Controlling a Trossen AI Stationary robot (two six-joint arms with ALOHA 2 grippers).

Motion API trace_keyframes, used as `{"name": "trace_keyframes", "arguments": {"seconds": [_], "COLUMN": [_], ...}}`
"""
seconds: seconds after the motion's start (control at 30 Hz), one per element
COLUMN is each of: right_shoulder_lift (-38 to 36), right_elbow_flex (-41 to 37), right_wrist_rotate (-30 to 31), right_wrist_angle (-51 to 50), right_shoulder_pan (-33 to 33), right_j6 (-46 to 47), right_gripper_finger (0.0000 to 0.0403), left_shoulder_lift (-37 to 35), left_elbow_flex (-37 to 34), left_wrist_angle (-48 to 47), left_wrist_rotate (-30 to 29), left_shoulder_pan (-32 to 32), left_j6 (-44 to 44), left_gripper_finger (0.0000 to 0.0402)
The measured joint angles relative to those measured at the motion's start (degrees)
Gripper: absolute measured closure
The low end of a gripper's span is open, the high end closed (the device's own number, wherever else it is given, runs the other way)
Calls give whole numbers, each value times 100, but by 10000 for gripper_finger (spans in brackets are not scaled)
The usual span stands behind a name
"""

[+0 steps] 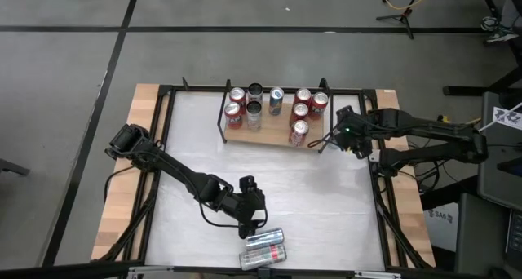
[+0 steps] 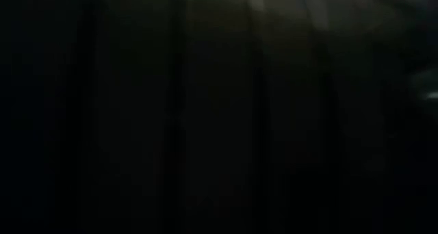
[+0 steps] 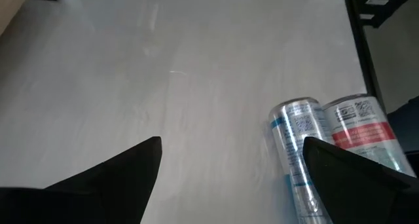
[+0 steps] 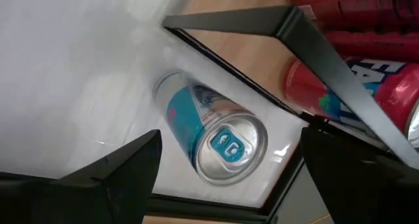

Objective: Place canned beverage on shelf
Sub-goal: Put the top blue soda can on the shelf aligned with the blue soda can

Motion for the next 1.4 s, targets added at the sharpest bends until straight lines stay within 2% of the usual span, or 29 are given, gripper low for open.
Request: {"name": "trace_keyframes", "arguments": {"seconds": [0.43,0.63,0.8,0.97,1.4], "right_shoulder_lift": [0,0,0,0,333], "right_elbow_flex": [0,0,0,2,2], "right_wrist_rotate": [-67,-387,-1053,-1399,-1412], "right_wrist_angle": [49,64,110,263,294], "right_shoulder_pan": [-131,-738,-1115,-1333,-1467], "right_j6": [-72,-82,-158,-217,-352], "right_gripper_finger": [49,49,49,49,49], "left_shoulder_lift": [0,0,0,0,0], "left_elbow_flex": [0,0,0,0,0], "left_wrist_angle": [147,146,146,147,158], "left_wrist_rotate": [-1,1,1,0,1], "left_shoulder_pan": [1,1,1,1,1], "left_j6": [15,17,19,15,15], "left_gripper_finger": [38,38,38,38,38]}}
